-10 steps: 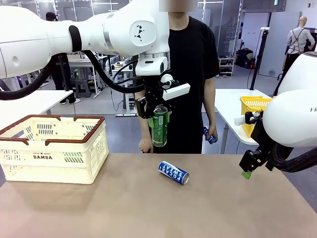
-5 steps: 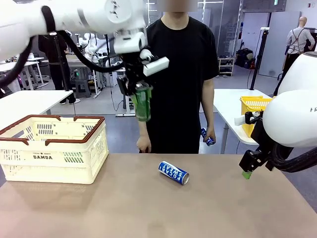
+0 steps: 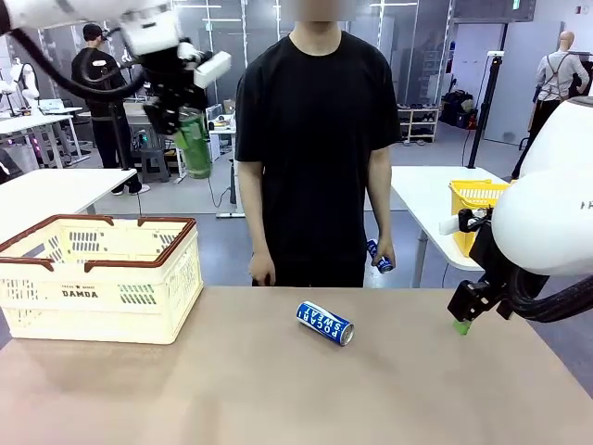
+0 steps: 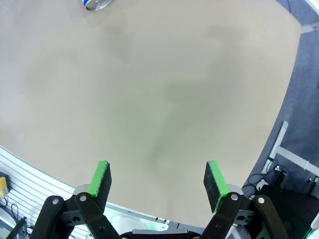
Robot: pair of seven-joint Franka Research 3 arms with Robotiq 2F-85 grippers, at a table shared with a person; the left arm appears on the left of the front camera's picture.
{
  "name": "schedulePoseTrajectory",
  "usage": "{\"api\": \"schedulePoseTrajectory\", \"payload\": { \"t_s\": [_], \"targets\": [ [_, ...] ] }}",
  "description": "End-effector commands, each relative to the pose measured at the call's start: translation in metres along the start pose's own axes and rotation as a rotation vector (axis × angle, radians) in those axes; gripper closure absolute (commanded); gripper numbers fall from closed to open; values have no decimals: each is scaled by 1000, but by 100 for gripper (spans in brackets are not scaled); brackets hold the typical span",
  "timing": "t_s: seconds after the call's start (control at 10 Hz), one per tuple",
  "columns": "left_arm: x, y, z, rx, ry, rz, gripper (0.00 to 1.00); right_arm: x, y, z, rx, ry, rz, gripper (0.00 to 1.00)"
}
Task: Place the drinks into the Shopping basket.
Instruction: Pick up one drink and place it into the Shopping basket.
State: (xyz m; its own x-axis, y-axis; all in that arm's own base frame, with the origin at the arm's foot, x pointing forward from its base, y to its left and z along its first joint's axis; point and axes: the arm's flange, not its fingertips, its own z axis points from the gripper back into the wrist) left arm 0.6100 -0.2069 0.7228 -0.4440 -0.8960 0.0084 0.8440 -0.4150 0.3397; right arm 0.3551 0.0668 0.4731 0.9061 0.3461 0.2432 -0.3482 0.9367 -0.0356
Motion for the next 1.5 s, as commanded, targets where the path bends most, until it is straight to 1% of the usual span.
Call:
{"api": "schedulePoseTrajectory", "payload": {
  "t_s": [0.0, 0.2, 0.4, 0.5, 0.7, 0.9, 1.0, 1.1, 1.2, 1.4],
  "targets": [
    [-40, -26, 4, 71, -15, 151, 40, -1, 0, 0, 7, 2, 5, 7],
    [-84, -62, -2, 33, -21, 229, 40, -1, 0, 0, 7, 2, 5, 7],
    [-109, -95, -24, -38, -25, 286, 40, -1, 0, 0, 7, 2, 5, 7],
    [-121, -110, -33, -52, -29, 313, 40, -1, 0, 0, 7, 2, 5, 7],
    [-148, -134, -55, -46, 14, 357, 40, -1, 0, 0, 7, 2, 5, 7],
    [-176, -137, -69, 33, 4, 387, 40, -1, 0, 0, 7, 2, 5, 7],
    [-191, -139, -77, 9, 14, 391, 40, -1, 0, 0, 7, 2, 5, 7],
    [-201, -141, -85, -26, 0, 408, 40, -1, 0, 0, 7, 2, 5, 7],
    [-208, -142, -94, -53, -27, 415, 40, -1, 0, 0, 7, 2, 5, 7],
    [-217, -144, -108, -74, -41, 417, 40, -1, 0, 0, 7, 2, 5, 7]
  ]
}}
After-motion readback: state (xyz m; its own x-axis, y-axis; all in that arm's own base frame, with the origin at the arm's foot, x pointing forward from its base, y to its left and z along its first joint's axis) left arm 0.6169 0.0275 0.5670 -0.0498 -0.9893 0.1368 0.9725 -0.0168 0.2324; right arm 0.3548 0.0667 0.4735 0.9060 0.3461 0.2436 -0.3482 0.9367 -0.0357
